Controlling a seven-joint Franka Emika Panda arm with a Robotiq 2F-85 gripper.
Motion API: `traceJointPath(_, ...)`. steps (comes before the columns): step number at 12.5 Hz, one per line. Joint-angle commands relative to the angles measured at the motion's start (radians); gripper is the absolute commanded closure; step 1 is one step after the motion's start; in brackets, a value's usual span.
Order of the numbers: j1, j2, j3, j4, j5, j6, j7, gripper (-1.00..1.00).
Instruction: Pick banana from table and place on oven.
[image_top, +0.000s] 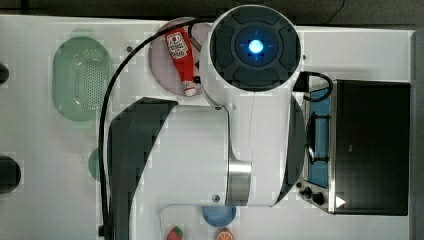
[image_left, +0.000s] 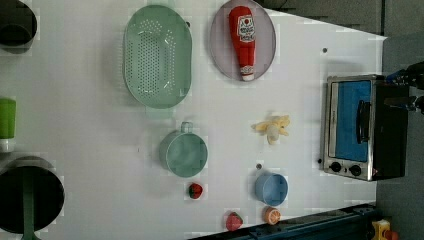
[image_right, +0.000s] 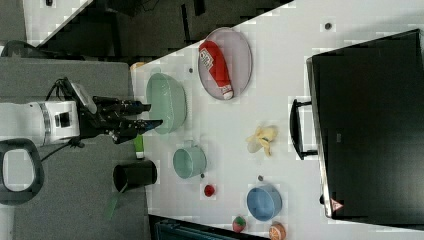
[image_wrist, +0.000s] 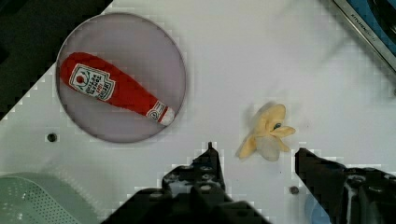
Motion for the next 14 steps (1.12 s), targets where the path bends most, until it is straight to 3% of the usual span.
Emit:
traceJointPath(1,-0.002,-0.545,-0.029,-0.314,-0.022,-0.216,0.079,-0.58)
traceJointPath(3,-0.002,-0.544,-0.029,-0.314,-0.022,-0.216,0.079,-1.00)
traceJointPath(8,-0.002,-0.498,-0.029,-0.360,-0.023,-0.144,0.079,-1.00)
traceJointPath(14,-0.002,-0.279,-0.029,-0.523,-0.024,0.229,0.079,-1.00)
